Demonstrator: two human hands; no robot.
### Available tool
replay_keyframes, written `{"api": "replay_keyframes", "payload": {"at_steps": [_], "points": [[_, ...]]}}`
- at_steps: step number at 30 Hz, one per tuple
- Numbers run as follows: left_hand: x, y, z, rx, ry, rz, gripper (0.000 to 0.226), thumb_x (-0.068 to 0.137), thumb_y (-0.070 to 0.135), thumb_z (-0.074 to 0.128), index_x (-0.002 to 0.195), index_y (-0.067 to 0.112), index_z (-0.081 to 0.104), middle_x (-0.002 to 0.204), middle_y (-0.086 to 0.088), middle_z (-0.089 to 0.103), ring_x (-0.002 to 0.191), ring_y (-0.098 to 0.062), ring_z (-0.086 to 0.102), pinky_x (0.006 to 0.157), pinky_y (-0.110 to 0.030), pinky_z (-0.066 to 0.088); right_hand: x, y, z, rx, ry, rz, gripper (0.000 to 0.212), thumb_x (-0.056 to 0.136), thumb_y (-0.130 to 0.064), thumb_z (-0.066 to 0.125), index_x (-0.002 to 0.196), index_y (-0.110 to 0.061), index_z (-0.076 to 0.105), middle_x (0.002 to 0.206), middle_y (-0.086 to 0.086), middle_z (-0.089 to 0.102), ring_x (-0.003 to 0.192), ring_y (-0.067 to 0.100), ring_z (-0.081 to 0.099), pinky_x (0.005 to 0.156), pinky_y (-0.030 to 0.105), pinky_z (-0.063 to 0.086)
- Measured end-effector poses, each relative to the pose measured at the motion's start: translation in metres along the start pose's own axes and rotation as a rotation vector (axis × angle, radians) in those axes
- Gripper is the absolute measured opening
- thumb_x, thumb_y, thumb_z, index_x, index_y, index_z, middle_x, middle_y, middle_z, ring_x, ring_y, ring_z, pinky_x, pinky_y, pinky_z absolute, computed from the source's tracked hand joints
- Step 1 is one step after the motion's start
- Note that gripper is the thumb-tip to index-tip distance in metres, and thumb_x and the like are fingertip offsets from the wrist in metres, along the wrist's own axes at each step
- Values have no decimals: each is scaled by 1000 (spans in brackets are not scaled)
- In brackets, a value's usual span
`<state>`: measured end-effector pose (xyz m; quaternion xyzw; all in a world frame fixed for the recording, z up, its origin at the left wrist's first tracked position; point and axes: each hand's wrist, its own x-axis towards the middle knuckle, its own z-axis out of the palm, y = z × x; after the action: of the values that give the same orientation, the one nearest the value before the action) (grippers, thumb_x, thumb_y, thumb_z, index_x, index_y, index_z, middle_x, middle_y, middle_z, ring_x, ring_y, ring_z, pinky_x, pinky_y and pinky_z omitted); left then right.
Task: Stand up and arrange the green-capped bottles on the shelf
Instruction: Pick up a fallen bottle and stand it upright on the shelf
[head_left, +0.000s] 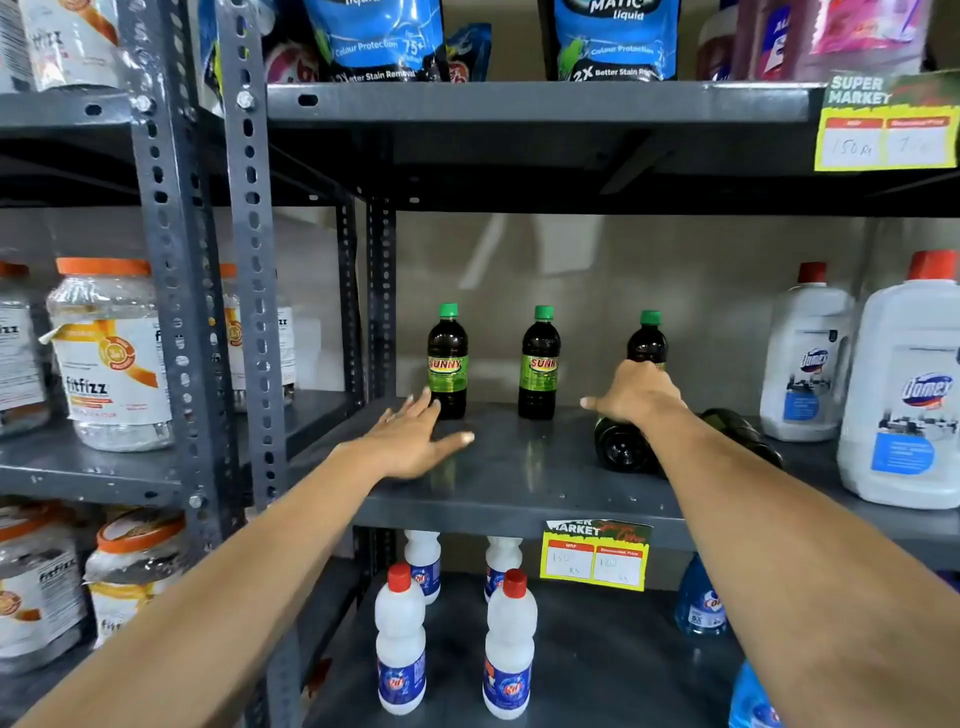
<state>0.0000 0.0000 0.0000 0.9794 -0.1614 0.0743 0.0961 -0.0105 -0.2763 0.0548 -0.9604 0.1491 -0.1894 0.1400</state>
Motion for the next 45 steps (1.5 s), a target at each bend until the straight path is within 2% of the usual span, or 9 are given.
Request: {"api": "replay_keyframes", "payload": {"at_steps": [8, 12, 16, 21, 25, 31, 39, 42, 45], "points": [[-41, -15, 15, -102, -58, -107, 110, 75, 85, 19, 156, 13, 4, 164, -4, -1, 150, -17, -3, 120, -38, -1, 9, -9, 1, -167, -123, 164, 55, 73, -45, 75, 114, -11, 63, 106, 6, 66, 100, 24, 68, 85, 31, 55], [-56, -12, 6, -53, -151, -135, 113, 74, 87, 29, 156, 14, 5, 164, -4, 0, 150, -23, -1, 118, -38, 1, 21, -10, 6, -34, -375, 243, 58, 79, -53, 69, 116, -10, 57, 111, 8, 61, 98, 22, 65, 96, 30, 51], [-59, -19, 2, -22, -188, -132, 124, 63, 94, 34, 156, 17, 7, 164, -3, 3, 150, -25, 4, 118, -40, 8, 26, -2, 18, 16, -434, 238, 57, 75, -54, 63, 108, -8, 56, 86, 8, 57, 80, 22, 58, 79, 31, 48], [-55, -37, 5, 1, -141, -64, 142, 44, 103, 27, 156, 17, 12, 164, -1, 9, 149, -24, 11, 117, -41, 17, 11, -8, 27, 81, -123, 142, 67, 72, -60, 66, 112, -7, 59, 106, 9, 64, 100, 31, 65, 80, 31, 51], [-57, -40, 9, 53, -129, -64, 144, 42, 104, 21, 156, 17, 10, 164, -1, 6, 150, -28, 8, 117, -43, 14, -14, -38, 49, 308, 81, 124, 87, 72, -62, 68, 127, 0, 42, 118, 18, 64, 109, 38, 63, 84, 39, 51], [-55, -44, 12, 114, -140, -38, 144, 43, 103, 17, 156, 14, 7, 164, -3, 5, 150, -19, 5, 120, -45, -1, -43, -85, 81, 408, 200, -198, 65, 81, -57, 64, 116, -6, 44, 107, 16, 68, 99, 40, 66, 78, 43, 54], [-55, -44, 14, 103, -104, -46, 140, 47, 102, 20, 156, 14, 9, 164, -4, 2, 150, -21, 5, 120, -47, 2, -43, -112, 98, 542, 72, -337, 63, 74, -54, 73, 104, -17, 32, 96, 0, 60, 91, 27, 64, 72, 35, 49], [-55, -45, 15, 88, -102, -46, 142, 46, 103, 21, 156, 14, 9, 164, -5, -6, 150, -24, 2, 120, -45, 4, -30, -114, 100, 629, -85, -290, 74, 61, -60, 77, 110, -17, 41, 103, -1, 62, 97, 21, 59, 85, 40, 52], [-54, -44, 14, 88, -108, -42, 143, 46, 103, 21, 156, 13, 8, 164, -6, -6, 150, -24, 3, 120, -45, 6, -12, -116, 103, 1000, -342, -215, 63, 63, -23, 77, 118, -10, 50, 115, 10, 66, 115, 30, 60, 97, 41, 47]]}}
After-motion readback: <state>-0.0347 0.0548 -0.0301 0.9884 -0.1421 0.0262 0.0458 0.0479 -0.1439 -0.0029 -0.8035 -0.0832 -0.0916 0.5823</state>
